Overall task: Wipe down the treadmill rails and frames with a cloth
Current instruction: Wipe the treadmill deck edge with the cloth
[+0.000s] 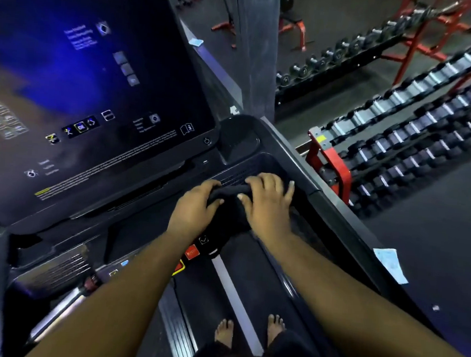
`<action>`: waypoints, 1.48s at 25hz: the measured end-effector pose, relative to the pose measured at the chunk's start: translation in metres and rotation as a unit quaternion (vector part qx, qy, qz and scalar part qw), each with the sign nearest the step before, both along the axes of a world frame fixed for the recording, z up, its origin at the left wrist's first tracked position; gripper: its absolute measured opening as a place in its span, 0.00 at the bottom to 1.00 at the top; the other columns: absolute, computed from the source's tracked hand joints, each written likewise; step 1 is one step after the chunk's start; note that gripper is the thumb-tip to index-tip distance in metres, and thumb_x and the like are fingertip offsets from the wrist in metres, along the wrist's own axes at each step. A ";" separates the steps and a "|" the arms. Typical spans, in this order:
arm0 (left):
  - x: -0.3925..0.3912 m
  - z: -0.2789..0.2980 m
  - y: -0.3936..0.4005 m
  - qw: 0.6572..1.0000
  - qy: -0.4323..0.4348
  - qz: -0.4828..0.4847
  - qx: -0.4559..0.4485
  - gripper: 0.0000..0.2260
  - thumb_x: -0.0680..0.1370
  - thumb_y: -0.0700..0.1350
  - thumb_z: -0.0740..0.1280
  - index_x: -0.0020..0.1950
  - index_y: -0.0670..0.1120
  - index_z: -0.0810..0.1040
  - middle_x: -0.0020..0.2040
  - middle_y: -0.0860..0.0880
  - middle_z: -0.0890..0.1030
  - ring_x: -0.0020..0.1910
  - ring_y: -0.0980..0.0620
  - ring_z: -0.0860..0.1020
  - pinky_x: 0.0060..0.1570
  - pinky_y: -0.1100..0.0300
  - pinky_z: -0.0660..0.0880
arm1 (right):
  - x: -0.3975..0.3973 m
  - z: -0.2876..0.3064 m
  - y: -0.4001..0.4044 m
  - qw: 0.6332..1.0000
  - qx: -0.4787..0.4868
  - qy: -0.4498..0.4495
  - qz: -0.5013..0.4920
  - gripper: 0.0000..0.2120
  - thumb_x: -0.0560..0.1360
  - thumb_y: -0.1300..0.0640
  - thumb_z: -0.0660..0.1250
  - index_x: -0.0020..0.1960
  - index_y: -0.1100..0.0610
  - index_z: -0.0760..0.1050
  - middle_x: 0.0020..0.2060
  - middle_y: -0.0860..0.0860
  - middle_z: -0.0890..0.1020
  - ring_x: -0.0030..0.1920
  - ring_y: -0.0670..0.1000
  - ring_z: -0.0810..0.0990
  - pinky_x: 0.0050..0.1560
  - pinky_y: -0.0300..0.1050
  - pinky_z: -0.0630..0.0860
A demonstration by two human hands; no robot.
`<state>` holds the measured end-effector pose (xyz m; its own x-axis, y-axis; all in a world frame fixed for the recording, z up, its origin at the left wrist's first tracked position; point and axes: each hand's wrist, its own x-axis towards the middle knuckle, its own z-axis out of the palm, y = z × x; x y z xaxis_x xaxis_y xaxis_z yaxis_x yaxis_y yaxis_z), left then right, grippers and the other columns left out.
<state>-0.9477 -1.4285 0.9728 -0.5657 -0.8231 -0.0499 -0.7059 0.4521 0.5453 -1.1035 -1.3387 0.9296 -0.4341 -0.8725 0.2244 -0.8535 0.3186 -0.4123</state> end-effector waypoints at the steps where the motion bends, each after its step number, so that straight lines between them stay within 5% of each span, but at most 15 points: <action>1: -0.002 -0.005 -0.005 1.000 -0.020 0.001 -0.014 0.17 0.79 0.49 0.68 0.67 0.51 0.73 0.60 0.49 0.81 0.58 0.48 0.79 0.57 0.52 0.75 | 0.013 -0.011 -0.001 0.999 0.001 -0.018 0.032 0.19 0.78 0.43 0.60 0.66 0.50 0.72 0.65 0.51 0.74 0.70 0.55 0.68 0.71 0.71 0.57; 3: 0.005 -0.017 -0.014 0.995 -0.071 -0.010 -0.064 0.18 0.80 0.52 0.65 0.69 0.50 0.72 0.65 0.49 0.78 0.64 0.47 0.75 0.61 0.48 0.70 | 0.035 -0.036 0.002 0.995 0.029 -0.010 0.099 0.24 0.79 0.42 0.54 0.70 0.52 0.70 0.69 0.52 0.73 0.73 0.56 0.66 0.74 0.68 0.54; 5: 0.022 -0.029 -0.023 0.990 -0.111 -0.042 -0.081 0.20 0.81 0.55 0.59 0.73 0.52 0.68 0.70 0.51 0.73 0.70 0.49 0.70 0.65 0.46 0.66 | 0.031 -0.044 -0.011 0.992 0.042 0.029 0.118 0.23 0.78 0.39 0.55 0.64 0.52 0.75 0.60 0.53 0.79 0.66 0.56 0.74 0.71 0.62 0.61; 7: 0.037 -0.038 -0.026 0.984 -0.135 -0.083 -0.081 0.24 0.82 0.58 0.52 0.77 0.53 0.62 0.76 0.52 0.66 0.75 0.52 0.63 0.70 0.47 0.61 | 0.015 -0.031 -0.036 0.988 0.067 0.047 0.133 0.22 0.77 0.36 0.55 0.49 0.52 0.79 0.44 0.52 0.83 0.49 0.56 0.81 0.56 0.55 0.72; 9: 0.041 -0.044 -0.029 0.980 -0.140 -0.109 -0.088 0.28 0.81 0.60 0.47 0.80 0.53 0.56 0.80 0.52 0.58 0.78 0.54 0.56 0.74 0.45 0.55 | 0.005 -0.023 -0.056 0.982 0.094 0.049 0.156 0.23 0.77 0.35 0.54 0.43 0.51 0.78 0.39 0.51 0.83 0.43 0.55 0.82 0.47 0.51 0.72; 13: 0.038 -0.044 -0.028 0.968 -0.167 -0.164 -0.088 0.29 0.81 0.61 0.44 0.81 0.53 0.45 0.82 0.53 0.46 0.80 0.55 0.44 0.77 0.40 0.47 | 0.034 -0.066 -0.005 0.992 -0.002 0.109 0.060 0.25 0.79 0.36 0.55 0.64 0.51 0.77 0.59 0.53 0.81 0.62 0.56 0.77 0.67 0.63 0.65; 16: 0.038 -0.045 -0.030 0.967 -0.163 -0.179 -0.080 0.32 0.82 0.63 0.47 0.81 0.52 0.41 0.82 0.54 0.42 0.80 0.56 0.42 0.76 0.40 0.45 | 0.001 -0.070 -0.016 0.984 0.030 0.124 0.126 0.26 0.77 0.33 0.55 0.59 0.50 0.78 0.53 0.52 0.83 0.57 0.56 0.80 0.62 0.60 0.68; 19: 0.039 -0.046 -0.033 0.973 -0.148 -0.173 -0.040 0.33 0.81 0.64 0.47 0.81 0.52 0.39 0.81 0.54 0.40 0.80 0.56 0.41 0.77 0.41 0.44 | -0.027 -0.044 -0.040 0.997 0.037 0.049 0.052 0.23 0.77 0.34 0.57 0.43 0.51 0.80 0.40 0.50 0.83 0.46 0.55 0.82 0.53 0.54 0.70; 23: 0.038 -0.046 -0.036 0.976 -0.130 -0.173 -0.018 0.34 0.78 0.66 0.42 0.80 0.54 0.39 0.81 0.56 0.40 0.78 0.60 0.40 0.77 0.40 0.45 | 0.071 -0.064 -0.018 0.995 0.004 -0.040 -0.096 0.21 0.78 0.42 0.55 0.64 0.50 0.76 0.68 0.52 0.75 0.72 0.58 0.67 0.74 0.67 0.46; 27: 0.034 -0.048 -0.035 0.974 -0.137 -0.180 -0.020 0.32 0.78 0.63 0.40 0.81 0.54 0.40 0.81 0.56 0.39 0.79 0.59 0.41 0.76 0.40 0.45 | 0.031 -0.072 -0.023 0.994 0.007 -0.052 -0.094 0.26 0.74 0.36 0.56 0.65 0.47 0.76 0.71 0.52 0.72 0.75 0.55 0.64 0.74 0.66 0.46; 30: 0.033 -0.048 -0.036 0.972 -0.146 -0.181 -0.019 0.29 0.81 0.60 0.43 0.80 0.54 0.40 0.81 0.56 0.39 0.80 0.55 0.43 0.77 0.40 0.44 | 0.035 -0.075 -0.032 0.933 -0.077 -0.217 -0.277 0.31 0.75 0.40 0.57 0.75 0.50 0.66 0.80 0.55 0.53 0.80 0.55 0.46 0.76 0.63 0.40; 33: 0.035 -0.048 -0.036 0.974 -0.130 -0.186 0.005 0.29 0.81 0.58 0.45 0.80 0.55 0.39 0.81 0.57 0.39 0.80 0.56 0.42 0.77 0.39 0.44 | 0.117 -0.060 -0.040 0.894 -0.150 -0.343 -0.248 0.37 0.76 0.40 0.55 0.80 0.54 0.54 0.79 0.54 0.36 0.77 0.52 0.29 0.77 0.53 0.38; 35: 0.034 -0.050 -0.040 0.975 -0.117 -0.186 0.019 0.29 0.81 0.59 0.45 0.80 0.55 0.40 0.81 0.56 0.40 0.80 0.56 0.43 0.76 0.38 0.44 | 0.109 -0.064 -0.039 0.883 -0.180 -0.364 -0.235 0.36 0.77 0.41 0.58 0.80 0.52 0.52 0.79 0.50 0.34 0.77 0.48 0.28 0.75 0.43 0.35; 37: 0.034 -0.051 -0.040 0.975 -0.114 -0.190 0.016 0.29 0.81 0.60 0.45 0.81 0.55 0.41 0.81 0.56 0.41 0.80 0.54 0.45 0.76 0.38 0.45 | 0.070 -0.064 -0.048 0.835 -0.203 -0.390 -0.330 0.36 0.78 0.46 0.63 0.81 0.50 0.51 0.80 0.53 0.38 0.79 0.52 0.35 0.76 0.43 0.39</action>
